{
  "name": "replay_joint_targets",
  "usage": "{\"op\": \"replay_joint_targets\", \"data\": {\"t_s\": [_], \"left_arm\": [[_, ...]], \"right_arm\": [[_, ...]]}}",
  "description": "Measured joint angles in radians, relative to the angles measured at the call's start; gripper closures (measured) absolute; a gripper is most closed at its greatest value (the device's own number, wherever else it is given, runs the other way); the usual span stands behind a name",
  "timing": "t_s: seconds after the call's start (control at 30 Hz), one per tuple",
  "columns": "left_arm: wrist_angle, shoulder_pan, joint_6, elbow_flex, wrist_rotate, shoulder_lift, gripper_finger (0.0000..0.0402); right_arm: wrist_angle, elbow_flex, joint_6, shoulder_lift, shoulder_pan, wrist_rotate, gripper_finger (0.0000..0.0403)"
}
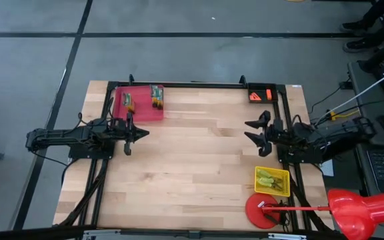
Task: Pick & Place School Supplies
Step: Return to Home Position
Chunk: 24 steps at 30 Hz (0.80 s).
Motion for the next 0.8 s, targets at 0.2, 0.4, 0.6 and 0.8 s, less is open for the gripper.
{"op": "replay_joint_targets", "data": {"t_s": [0.2, 0.4, 0.6, 0.8], "left_arm": [[0.0, 0.0, 0.0, 0.0, 0.0, 0.0, 0.0394], [0.0, 0.0, 0.0, 0.0, 0.0, 0.0, 0.0396], [0.002, 0.0, 0.0, 0.0, 0.0, -0.001, 0.0395], [0.003, 0.0, 0.0, 0.0, -0.003, -0.001, 0.0391]], "right_arm": [[-0.051, -0.045, -0.077, -0.109, 0.0, -0.001, 0.0176], [-0.188, -0.044, -0.076, -0.263, 0.0, -0.001, 0.0176], [-0.408, -0.044, -0.041, -0.397, 0.004, -0.012, 0.0176], [-0.483, -0.043, -0.054, -0.396, 0.054, -0.033, 0.0176]]}}
